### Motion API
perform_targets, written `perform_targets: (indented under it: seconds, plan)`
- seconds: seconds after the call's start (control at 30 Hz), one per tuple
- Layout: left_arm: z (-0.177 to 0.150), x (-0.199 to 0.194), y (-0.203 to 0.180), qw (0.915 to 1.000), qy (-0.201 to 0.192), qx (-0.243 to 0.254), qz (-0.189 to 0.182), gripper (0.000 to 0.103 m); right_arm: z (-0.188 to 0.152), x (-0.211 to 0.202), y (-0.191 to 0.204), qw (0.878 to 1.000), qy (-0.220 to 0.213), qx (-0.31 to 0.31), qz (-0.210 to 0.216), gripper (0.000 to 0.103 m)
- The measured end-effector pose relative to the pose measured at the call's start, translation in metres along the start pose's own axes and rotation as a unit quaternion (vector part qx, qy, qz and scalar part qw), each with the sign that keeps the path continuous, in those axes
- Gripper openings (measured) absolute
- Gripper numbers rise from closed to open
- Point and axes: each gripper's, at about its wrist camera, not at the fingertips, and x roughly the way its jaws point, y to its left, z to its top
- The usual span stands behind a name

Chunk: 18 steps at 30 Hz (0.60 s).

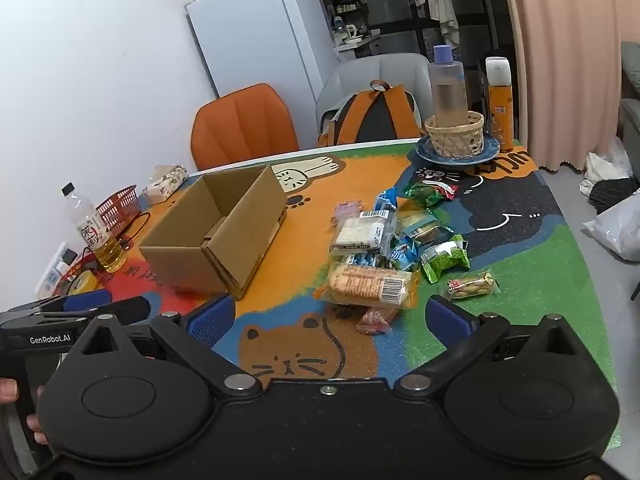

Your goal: Organize snacks

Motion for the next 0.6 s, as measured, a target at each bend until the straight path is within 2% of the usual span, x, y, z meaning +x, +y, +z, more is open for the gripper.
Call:
perform_targets:
  seconds: [0.1,0.17,0.37,0.6]
  plan:
    - [0.000,0.000,0.001,1.0000,0.007,-0.002,0.000,0.103,0.001,-0.001,-0.001,1.000,-0.003,0.002,-0.006,0.103]
    - [0.002,0.003,0.002,0.9999,0.013,-0.002,0.004,0.103,0.003,0.001,0.007,1.000,0.010,-0.017,-0.016,0.103]
    - [0.002,0.003,-0.012,0.9999,0.009,0.010,0.003,0.103,0.000,-0.003,0.001,1.000,0.004,-0.008,-0.008,0.103]
    - [0.000,-0.002,-0.005,1.0000,0.001,-0.002,-0.005,0.103,-0.002,0.003,0.007,0.999,0.018,-0.025,-0.014,0.103]
